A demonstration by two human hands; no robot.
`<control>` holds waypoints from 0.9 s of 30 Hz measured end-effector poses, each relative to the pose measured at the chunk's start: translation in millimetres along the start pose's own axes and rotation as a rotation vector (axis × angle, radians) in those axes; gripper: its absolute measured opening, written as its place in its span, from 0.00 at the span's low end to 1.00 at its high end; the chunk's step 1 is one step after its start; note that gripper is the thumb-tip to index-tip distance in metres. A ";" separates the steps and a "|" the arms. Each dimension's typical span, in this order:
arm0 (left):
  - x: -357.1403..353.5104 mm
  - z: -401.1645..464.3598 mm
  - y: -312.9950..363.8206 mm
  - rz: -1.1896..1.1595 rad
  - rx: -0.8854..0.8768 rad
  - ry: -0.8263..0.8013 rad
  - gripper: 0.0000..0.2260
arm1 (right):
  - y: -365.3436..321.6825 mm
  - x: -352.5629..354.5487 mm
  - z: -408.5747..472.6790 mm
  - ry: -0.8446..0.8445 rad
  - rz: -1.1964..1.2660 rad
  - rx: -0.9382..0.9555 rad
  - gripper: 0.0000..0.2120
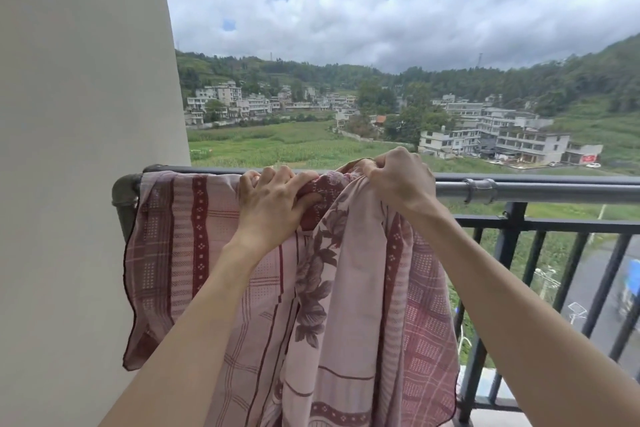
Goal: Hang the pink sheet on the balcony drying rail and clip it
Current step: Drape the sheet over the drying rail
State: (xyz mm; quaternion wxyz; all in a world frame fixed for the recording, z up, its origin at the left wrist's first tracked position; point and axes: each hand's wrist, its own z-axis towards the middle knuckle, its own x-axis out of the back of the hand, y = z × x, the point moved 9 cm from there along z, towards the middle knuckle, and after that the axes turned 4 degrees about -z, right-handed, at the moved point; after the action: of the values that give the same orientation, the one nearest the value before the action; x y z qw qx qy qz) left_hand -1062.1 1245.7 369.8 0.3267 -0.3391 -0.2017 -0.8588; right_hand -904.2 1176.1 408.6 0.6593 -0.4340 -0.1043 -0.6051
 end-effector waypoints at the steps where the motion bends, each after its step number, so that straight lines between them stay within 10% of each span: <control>1: -0.4 0.2 0.0 -0.008 0.001 -0.002 0.18 | 0.8 2.0 -0.2 0.017 0.017 0.007 0.22; 21: 7.6 7.2 -14.7 -0.028 0.039 0.027 0.22 | 51.1 77.9 27.7 0.371 0.253 -0.061 0.26; 27: 6.3 6.6 -19.6 -0.034 0.052 0.053 0.22 | 53.4 42.8 18.6 0.084 0.055 0.010 0.30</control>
State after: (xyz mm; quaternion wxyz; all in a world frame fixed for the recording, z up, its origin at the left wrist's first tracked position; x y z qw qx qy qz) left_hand -1076.3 1260.6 376.4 0.3259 -0.3039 -0.2210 -0.8675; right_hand -839.1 1153.1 424.4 0.6816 -0.4076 -0.0677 -0.6039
